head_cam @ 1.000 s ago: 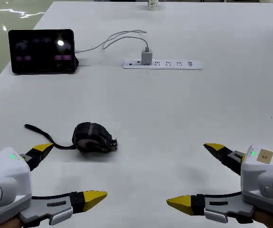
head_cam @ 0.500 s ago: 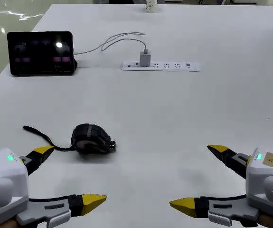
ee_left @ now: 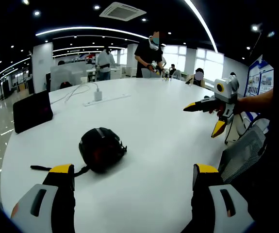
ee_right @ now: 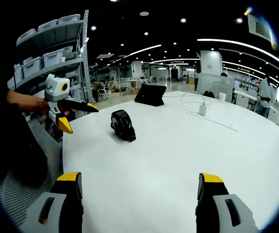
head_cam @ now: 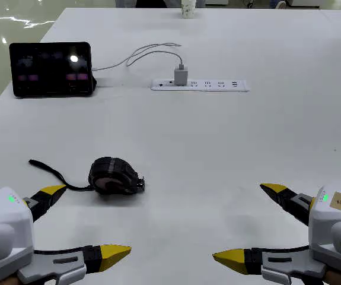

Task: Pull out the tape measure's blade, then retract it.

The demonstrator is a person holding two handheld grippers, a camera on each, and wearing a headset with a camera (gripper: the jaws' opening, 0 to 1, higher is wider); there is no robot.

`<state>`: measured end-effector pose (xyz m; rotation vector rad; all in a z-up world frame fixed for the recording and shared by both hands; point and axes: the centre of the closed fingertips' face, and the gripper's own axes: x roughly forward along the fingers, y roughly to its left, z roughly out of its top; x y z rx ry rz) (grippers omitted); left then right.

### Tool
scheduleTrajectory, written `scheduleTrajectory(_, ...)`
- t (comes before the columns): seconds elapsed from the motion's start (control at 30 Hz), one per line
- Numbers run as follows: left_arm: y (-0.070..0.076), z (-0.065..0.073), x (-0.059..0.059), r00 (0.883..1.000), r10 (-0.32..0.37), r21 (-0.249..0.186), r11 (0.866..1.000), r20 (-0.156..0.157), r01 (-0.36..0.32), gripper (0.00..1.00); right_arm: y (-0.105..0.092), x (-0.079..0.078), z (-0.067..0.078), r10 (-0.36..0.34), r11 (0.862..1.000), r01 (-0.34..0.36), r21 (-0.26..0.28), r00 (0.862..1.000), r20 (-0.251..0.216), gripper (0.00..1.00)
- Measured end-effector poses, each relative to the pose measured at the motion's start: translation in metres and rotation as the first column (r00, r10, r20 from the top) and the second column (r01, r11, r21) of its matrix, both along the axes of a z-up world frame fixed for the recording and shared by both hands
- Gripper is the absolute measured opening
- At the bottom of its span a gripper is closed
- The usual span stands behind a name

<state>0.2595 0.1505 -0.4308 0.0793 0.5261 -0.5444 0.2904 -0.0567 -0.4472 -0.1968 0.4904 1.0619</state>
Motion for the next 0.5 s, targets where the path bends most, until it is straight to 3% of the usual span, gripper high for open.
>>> scheduleTrajectory(0.5,0.0027,0.0018,0.0020,1.000,0.004,-0.008,1.000,0.004,-0.004,0.99,-0.0024,-0.0006,-0.0002,-0.008,1.000,0.008,-0.002,1.000,-0.004,0.99)
